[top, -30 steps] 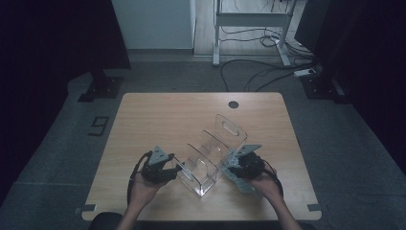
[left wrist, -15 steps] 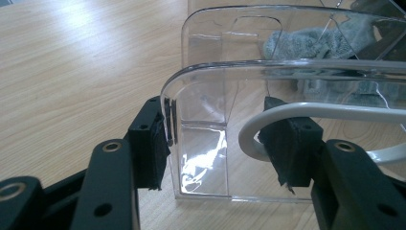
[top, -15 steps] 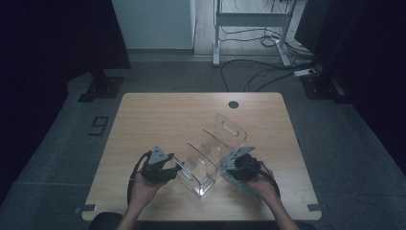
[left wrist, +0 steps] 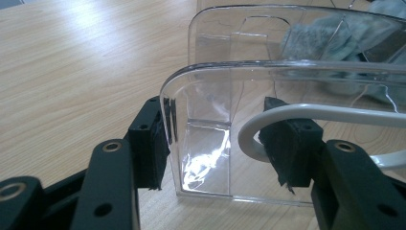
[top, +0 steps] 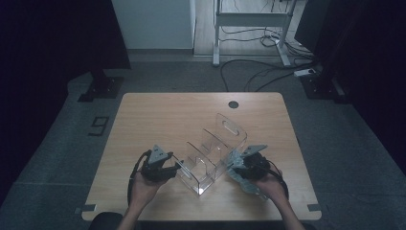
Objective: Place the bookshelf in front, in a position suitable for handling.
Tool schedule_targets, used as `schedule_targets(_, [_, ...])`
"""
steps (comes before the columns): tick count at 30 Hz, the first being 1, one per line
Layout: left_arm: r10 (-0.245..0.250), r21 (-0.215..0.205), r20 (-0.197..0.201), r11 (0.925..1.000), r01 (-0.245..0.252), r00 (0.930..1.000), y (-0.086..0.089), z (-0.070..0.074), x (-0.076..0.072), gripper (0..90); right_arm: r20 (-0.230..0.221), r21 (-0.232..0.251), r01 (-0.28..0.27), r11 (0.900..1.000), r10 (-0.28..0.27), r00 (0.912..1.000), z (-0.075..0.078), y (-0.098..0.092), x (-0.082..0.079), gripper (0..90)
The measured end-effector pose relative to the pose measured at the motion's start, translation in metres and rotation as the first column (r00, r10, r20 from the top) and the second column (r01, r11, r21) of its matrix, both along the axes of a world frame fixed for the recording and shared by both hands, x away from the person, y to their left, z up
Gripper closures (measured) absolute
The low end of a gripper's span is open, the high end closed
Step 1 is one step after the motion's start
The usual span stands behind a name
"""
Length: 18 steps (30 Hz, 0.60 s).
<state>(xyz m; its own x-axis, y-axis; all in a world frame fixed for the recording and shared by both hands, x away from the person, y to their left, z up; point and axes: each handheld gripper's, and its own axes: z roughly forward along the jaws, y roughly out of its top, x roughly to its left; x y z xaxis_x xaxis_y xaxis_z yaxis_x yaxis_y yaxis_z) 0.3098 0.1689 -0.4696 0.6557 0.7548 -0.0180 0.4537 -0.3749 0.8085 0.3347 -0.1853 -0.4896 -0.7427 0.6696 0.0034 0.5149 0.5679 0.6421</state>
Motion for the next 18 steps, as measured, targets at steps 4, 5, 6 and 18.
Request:
schedule_targets(4, [0.0, 0.001, 0.0, 1.0, 0.0, 1.0, 0.0, 0.0, 0.0, 45.5, 0.004, 0.019, 0.013, 1.0, -0.013, 0.9999, 0.008, -0.016, -0.006, 60.8])
schedule_targets(5, [0.0, 0.001, 0.0, 1.0, 0.0, 1.0, 0.0, 0.0, 0.0, 45.5, 0.005, 0.027, 0.02, 0.999, -0.02, 0.9998, 0.01, -0.02, -0.008, 60.8])
schedule_targets(6, [-0.001, 0.0, 0.0, 1.0, 0.001, 1.0, 0.0, 0.0, 0.0, 45.5, 0.005, 0.04, 0.027, 0.999, -0.027, 0.9996, 0.012, -0.024, -0.009, 60.8])
schedule_targets(18, [0.004, -0.003, 0.002, 1.0, -0.004, 1.0, -0.001, 0.0, 0.0, 45.5, 0.015, 0.085, 0.03, 0.996, -0.032, 0.9994, 0.027, -0.044, -0.035, 60.7])
